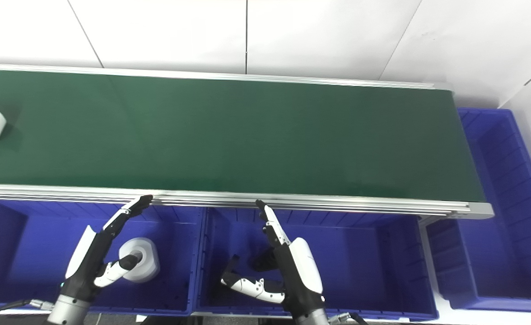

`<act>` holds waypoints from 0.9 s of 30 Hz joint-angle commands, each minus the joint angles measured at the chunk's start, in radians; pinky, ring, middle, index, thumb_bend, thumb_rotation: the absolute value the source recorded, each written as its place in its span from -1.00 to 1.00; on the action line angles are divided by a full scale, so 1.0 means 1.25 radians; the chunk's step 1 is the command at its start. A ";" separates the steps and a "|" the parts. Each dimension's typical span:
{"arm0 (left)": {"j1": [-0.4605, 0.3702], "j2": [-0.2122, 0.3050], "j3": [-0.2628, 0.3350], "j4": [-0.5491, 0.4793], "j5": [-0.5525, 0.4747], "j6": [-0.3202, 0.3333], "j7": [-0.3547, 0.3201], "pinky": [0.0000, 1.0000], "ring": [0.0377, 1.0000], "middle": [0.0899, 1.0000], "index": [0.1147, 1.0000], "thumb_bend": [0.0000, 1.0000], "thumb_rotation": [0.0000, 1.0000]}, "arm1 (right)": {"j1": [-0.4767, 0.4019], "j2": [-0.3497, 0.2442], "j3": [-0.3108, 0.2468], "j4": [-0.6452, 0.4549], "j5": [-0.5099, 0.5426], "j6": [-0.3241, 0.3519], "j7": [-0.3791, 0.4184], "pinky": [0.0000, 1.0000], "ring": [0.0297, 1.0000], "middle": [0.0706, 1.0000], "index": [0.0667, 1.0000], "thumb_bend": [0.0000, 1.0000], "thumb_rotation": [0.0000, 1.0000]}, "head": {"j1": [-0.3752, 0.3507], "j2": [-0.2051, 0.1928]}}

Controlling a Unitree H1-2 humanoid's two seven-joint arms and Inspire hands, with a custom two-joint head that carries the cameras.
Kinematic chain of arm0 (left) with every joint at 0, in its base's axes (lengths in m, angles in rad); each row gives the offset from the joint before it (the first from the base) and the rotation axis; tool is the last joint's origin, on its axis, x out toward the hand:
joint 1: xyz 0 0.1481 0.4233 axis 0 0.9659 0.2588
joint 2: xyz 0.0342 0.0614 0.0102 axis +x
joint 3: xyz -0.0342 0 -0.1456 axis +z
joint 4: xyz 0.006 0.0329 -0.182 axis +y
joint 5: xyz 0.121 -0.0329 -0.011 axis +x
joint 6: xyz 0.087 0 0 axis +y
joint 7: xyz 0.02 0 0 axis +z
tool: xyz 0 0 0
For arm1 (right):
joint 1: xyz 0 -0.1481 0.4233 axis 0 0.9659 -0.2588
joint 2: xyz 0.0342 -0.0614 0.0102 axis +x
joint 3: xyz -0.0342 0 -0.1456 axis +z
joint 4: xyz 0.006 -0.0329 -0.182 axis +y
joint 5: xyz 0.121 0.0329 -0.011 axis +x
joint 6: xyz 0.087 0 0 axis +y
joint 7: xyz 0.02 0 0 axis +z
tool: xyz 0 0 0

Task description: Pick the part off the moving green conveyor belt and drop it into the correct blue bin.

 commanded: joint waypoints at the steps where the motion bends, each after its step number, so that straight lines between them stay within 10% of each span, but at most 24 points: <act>1: -0.007 0.017 0.002 -0.011 0.011 -0.025 0.019 0.70 0.72 0.73 0.69 0.37 1.00 | 0.003 0.008 0.000 -0.015 0.004 -0.030 -0.002 0.71 0.88 0.98 1.00 0.51 0.20 | 0.002 0.000; 27: -0.003 0.007 0.008 -0.011 -0.009 -0.025 0.009 0.65 0.68 0.70 0.68 0.44 0.95 | 0.002 0.008 -0.001 -0.009 -0.002 -0.029 -0.001 0.70 0.88 0.97 1.00 0.52 0.23 | 0.008 -0.002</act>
